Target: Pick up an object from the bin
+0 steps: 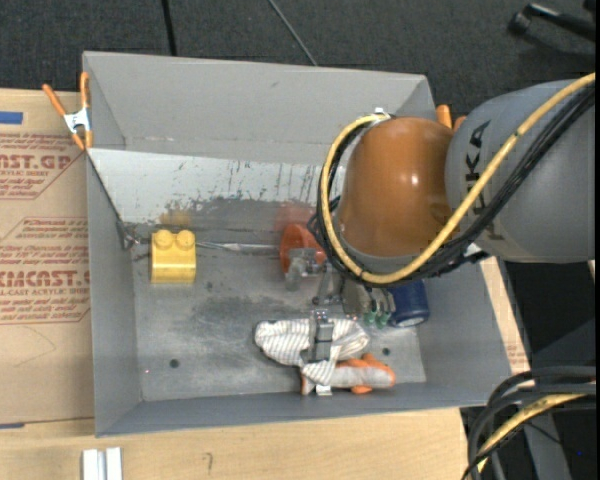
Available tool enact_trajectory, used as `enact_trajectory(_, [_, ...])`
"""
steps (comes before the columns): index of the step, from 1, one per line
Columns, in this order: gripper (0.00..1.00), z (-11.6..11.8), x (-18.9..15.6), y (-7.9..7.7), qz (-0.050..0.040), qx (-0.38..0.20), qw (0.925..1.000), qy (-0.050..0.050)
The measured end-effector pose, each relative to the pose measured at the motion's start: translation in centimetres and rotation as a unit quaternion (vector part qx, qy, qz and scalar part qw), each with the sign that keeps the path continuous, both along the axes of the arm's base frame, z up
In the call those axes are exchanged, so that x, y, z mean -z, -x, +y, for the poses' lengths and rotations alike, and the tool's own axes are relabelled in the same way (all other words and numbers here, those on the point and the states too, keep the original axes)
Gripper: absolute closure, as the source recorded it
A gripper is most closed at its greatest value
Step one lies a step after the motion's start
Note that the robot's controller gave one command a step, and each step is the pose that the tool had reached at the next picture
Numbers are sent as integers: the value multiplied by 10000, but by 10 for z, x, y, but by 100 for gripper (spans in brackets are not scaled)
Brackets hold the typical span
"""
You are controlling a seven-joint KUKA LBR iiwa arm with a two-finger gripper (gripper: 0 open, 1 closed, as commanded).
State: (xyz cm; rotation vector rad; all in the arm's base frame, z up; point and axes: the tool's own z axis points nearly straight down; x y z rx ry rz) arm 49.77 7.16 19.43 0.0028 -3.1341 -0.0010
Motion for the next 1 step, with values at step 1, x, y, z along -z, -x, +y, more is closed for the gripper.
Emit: enact_trajectory(1, [0,0,-2,0,-10,2,10000,-1])
